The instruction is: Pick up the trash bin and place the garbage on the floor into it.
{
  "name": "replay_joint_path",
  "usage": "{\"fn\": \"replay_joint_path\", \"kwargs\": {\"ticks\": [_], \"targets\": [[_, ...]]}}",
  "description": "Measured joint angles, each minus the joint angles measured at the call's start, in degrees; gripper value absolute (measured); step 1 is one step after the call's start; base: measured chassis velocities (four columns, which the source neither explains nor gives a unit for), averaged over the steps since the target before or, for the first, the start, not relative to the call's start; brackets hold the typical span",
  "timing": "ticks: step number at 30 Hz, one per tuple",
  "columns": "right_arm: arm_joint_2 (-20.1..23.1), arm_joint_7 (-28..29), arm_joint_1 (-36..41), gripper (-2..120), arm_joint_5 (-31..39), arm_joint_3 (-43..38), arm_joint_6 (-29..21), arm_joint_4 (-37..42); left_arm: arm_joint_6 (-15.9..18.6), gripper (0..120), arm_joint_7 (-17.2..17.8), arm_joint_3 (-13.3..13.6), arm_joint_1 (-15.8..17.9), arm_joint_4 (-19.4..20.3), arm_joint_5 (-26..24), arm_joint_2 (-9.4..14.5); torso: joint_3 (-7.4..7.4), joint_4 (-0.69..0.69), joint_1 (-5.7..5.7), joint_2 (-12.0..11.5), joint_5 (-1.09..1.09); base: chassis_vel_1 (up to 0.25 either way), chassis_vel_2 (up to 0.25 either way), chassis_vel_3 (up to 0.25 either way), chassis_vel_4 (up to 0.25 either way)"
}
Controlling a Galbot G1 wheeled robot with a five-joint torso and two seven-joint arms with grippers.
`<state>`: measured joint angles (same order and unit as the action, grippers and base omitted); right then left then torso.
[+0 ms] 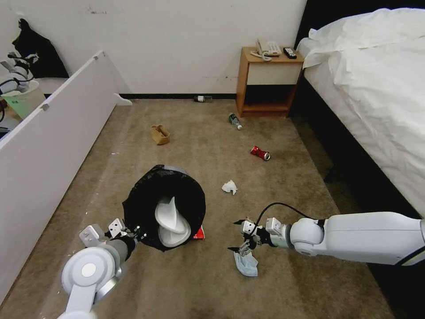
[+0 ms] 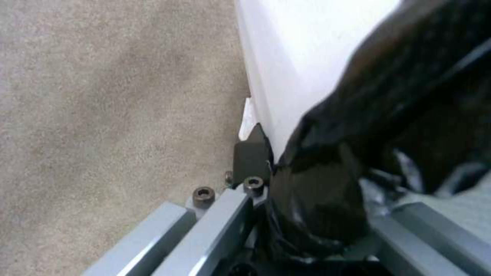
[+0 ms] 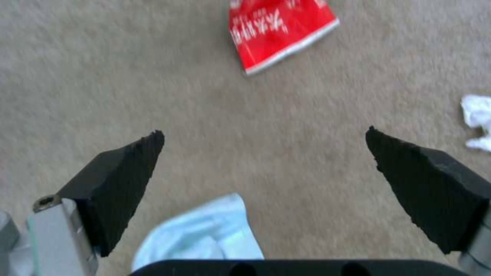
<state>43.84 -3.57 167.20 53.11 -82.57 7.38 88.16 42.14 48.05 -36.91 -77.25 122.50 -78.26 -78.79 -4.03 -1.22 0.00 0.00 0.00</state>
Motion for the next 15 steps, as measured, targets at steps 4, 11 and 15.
{"fn": "replay_joint_path", "kwargs": {"ticks": [4,11,15], "targets": [[-0.1,0.1,-0.6,100,-0.7,0.9,-1.1,-1.3,0.0,0,-0.2,-0.6,-0.4,0.0,0.0,0.4,0.00,0.01,0.00,0.0,0.00,0.000,0.000,0.000,0.000],[-1.2,-1.9,-4.5,100,-2.4,3.2,-2.8,-2.4,0.0,0,-0.7,-0.7,-0.8,0.0,0.1,0.5,0.00,0.01,0.00,0.0,0.00,0.000,0.000,0.000,0.000],[-2.1,-3.8,-7.3,100,-2.8,4.5,-4.0,-1.9,0.0,0,-1.1,-0.7,-0.9,-0.3,0.3,0.4,0.00,0.01,0.00,0.0,-0.01,0.000,0.000,0.000,0.000]]}}
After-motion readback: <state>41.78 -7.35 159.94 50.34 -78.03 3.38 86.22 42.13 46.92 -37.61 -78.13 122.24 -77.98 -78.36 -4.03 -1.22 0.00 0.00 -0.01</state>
